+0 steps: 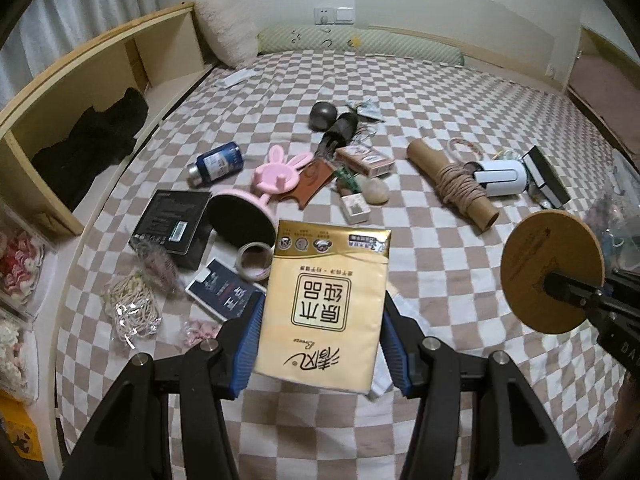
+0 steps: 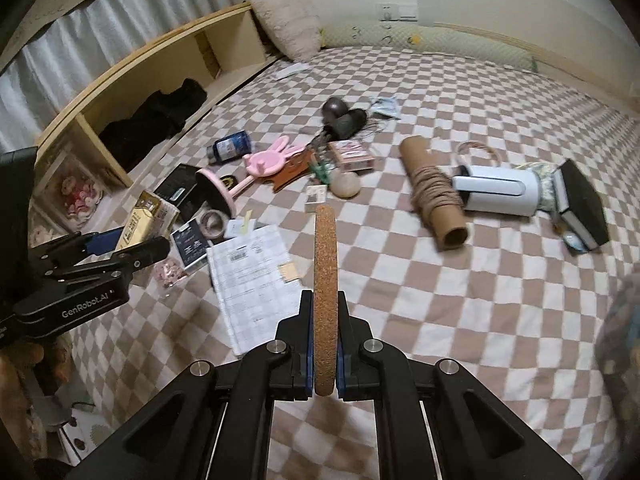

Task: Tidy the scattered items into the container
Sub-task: 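Carry the tissue packet in the left gripper while the right gripper carries the coaster toward the box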

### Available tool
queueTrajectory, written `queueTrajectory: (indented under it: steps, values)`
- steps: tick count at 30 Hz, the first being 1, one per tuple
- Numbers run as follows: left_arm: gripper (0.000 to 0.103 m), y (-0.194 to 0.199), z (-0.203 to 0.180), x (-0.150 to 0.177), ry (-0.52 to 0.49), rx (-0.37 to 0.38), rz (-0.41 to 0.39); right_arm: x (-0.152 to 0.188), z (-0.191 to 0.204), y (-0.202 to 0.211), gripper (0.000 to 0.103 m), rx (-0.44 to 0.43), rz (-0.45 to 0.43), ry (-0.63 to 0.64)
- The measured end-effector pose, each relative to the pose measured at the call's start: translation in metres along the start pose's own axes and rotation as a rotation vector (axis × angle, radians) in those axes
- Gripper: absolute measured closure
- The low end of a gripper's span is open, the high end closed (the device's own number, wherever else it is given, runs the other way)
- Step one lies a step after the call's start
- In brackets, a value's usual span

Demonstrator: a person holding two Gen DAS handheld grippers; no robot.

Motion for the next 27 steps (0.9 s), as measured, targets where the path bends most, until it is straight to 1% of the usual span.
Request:
queueTrajectory:
  steps: [10, 18, 22, 27]
  values:
    - [0.049, 0.025, -0.032, -0.021, -0.012, 0.058, -0.051, -0.009, -0.033, 0.044, 0.094, 0.09, -0.053, -0.005]
    - [0.049, 0.038, -0.054, -0.035, -0.022, 0.096, -0.076, -0.014, -0.057, 0.082, 0.094, 0.175, -0.085, 0.003]
    - [0.049, 0.046, -0.061, -0.042, -0.018, 0.1, -0.098, -0.015, -0.068, 0.098, 0.094, 0.22, -0.101, 0.016]
    - [0.049, 0.059, -0.076, -0.05, -0.035, 0.109, -0.13, -0.015, -0.082, 0.117, 0.094, 0.246, -0.12, 0.005]
Point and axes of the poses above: each gripper's, at about its wrist camera, not at the fingertips, and y roughly against the way its jaws point, z to its left, x to its underside, the point moved 8 cm from there along -y, roughly the way its jaws point, and after that the axes turned 13 degrees about -x, right-handed, at the moved point
